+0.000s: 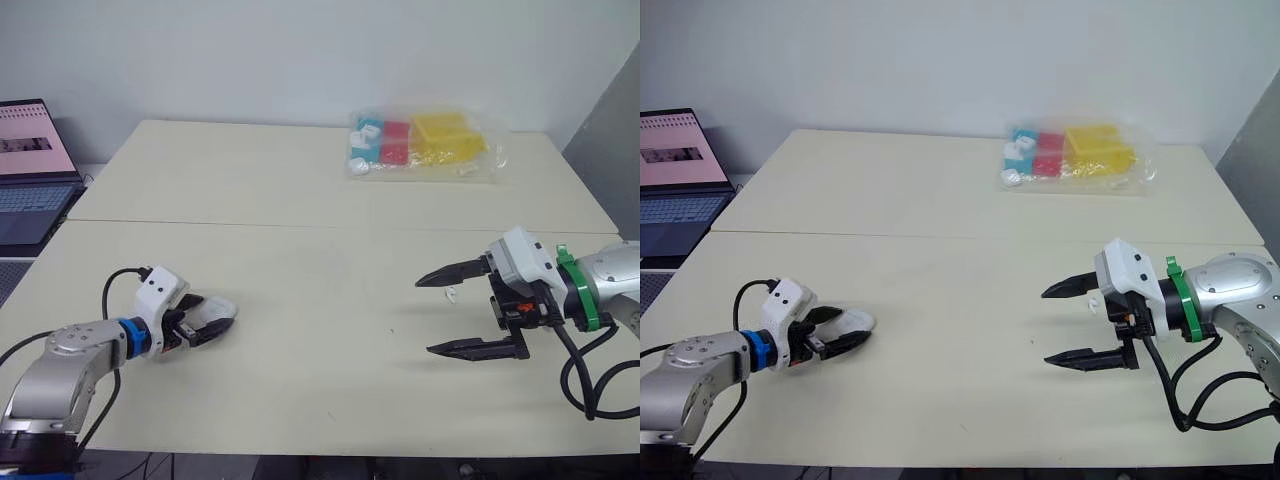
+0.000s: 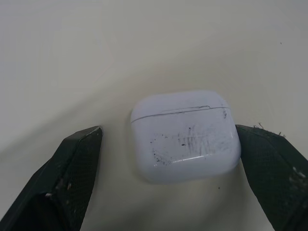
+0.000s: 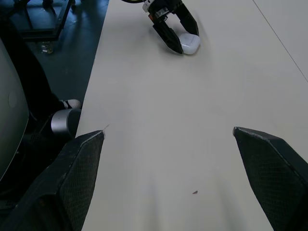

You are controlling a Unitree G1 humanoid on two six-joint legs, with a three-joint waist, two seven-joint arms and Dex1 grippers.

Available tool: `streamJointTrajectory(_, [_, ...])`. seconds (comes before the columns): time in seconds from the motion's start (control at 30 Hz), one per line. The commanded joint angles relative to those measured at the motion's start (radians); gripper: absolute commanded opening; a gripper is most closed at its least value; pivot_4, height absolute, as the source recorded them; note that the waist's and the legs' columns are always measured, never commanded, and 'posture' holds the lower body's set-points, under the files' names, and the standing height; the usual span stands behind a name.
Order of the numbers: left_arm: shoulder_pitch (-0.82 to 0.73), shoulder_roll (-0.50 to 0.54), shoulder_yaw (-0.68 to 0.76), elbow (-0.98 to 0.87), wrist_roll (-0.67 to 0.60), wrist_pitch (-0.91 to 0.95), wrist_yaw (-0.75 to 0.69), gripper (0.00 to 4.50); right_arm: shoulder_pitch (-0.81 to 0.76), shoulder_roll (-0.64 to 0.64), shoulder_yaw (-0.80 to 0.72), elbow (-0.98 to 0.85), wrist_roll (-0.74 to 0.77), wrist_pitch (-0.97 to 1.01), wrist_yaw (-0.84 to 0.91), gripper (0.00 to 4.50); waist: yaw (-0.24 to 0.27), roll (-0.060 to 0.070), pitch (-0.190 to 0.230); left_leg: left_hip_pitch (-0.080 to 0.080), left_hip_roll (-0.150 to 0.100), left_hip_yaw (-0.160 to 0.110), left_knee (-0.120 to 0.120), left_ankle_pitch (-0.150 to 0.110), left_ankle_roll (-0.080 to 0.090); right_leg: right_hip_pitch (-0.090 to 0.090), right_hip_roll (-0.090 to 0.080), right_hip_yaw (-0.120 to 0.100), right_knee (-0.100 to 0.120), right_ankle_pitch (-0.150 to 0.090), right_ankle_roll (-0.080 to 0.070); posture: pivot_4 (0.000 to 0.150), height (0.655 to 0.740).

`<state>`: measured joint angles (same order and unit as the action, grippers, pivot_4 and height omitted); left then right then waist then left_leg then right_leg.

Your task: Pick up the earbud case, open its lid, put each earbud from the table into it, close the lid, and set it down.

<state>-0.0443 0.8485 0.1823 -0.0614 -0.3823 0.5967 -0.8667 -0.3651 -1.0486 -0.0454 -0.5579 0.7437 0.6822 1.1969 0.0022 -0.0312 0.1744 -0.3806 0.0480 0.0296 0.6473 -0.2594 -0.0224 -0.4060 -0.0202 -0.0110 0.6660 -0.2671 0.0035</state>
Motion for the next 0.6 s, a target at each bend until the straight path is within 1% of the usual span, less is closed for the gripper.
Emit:
streamJointTrajectory(0.03, [-0.006, 0.005, -0.042, 0.035, 0.02, 0.005, -0.028, 4.09, -0.011, 0.004, -0.008, -0.008, -0.001, -0.015, 0.004, 4.5, 0.0, 0.001, -0.001, 0.0, 0.0, 0.0, 0.0, 0.0, 0.0, 0.0, 0.0, 0.0, 0.0, 0.0, 0.001, 0.15, 0.74])
streamJointTrajectory(0.07, [-0.008, 0.004, -0.042, 0.038, 0.023, 0.002, -0.029, 3.9, -0.009, 0.005, -0.009, -0.01, -0.001, -0.013, 0.003, 4.5, 0.0, 0.002, -0.001, 0.0, 0.0, 0.0, 0.0, 0.0, 0.0, 0.0, 0.0, 0.0, 0.0, -0.001, 0.002, 0.15, 0.74])
streamJointTrajectory(0.2, [0.001, 0.006, -0.05, 0.033, 0.019, 0.015, -0.054, 2.78, -0.001, 0.006, -0.02, -0.018, -0.009, -0.02, -0.001, 4.5, 0.0, 0.002, -0.001, 0.0, 0.0, 0.001, 0.0, 0.0, 0.0, 0.0, 0.0, 0.001, 0.0, -0.001, 0.002, 0.15, 0.74])
streamJointTrajectory(0.37, [0.013, 0.0, -0.06, -0.011, 0.009, -0.049, -0.109, 2.78, 0.013, 0.009, -0.033, -0.009, -0.028, -0.024, -0.03, 4.5, -0.001, 0.002, -0.001, 0.0, 0.0, 0.001, 0.0, 0.0, 0.0, 0.0, -0.001, 0.001, -0.001, 0.0, 0.0, 0.15, 0.74])
streamJointTrajectory(0.47, [0.006, -0.005, -0.101, -0.052, 0.019, -0.106, -0.149, 2.78, 0.027, 0.026, -0.054, -0.008, 0.002, 0.007, -0.073, 4.5, 0.003, 0.002, -0.001, -0.001, -0.001, 0.001, 0.0, 0.0, 0.0, 0.0, -0.001, 0.0, -0.001, 0.001, -0.002, 0.15, 0.74])
streamJointTrajectory(0.53, [-0.008, -0.03, -0.117, -0.09, 0.007, -0.133, -0.158, 2.78, 0.037, 0.041, -0.072, -0.013, 0.032, 0.039, -0.108, 4.5, 0.003, 0.002, -0.001, -0.001, -0.001, 0.001, 0.0, 0.0, 0.0, 0.0, -0.001, 0.001, -0.001, 0.001, -0.002, 0.15, 0.74])
streamJointTrajectory(0.57, [-0.026, -0.053, -0.129, -0.122, -0.004, -0.147, -0.156, 2.78, 0.044, 0.055, -0.084, -0.02, 0.051, 0.062, -0.139, 4.5, 0.003, 0.002, -0.001, -0.001, -0.001, 0.001, 0.0, 0.0, 0.0, 0.0, -0.001, 0.001, -0.001, 0.001, -0.001, 0.15, 0.74])
streamJointTrajectory(0.6, [-0.062, -0.098, -0.16, -0.166, -0.008, -0.174, -0.145, 2.78, 0.057, 0.075, -0.097, -0.033, 0.071, 0.111, -0.204, 4.5, 0.005, 0.001, -0.001, -0.002, -0.001, 0.001, 0.0, 0.0, 0.0, 0.0, -0.001, 0.001, -0.001, 0.002, -0.001, 0.15, 0.74])
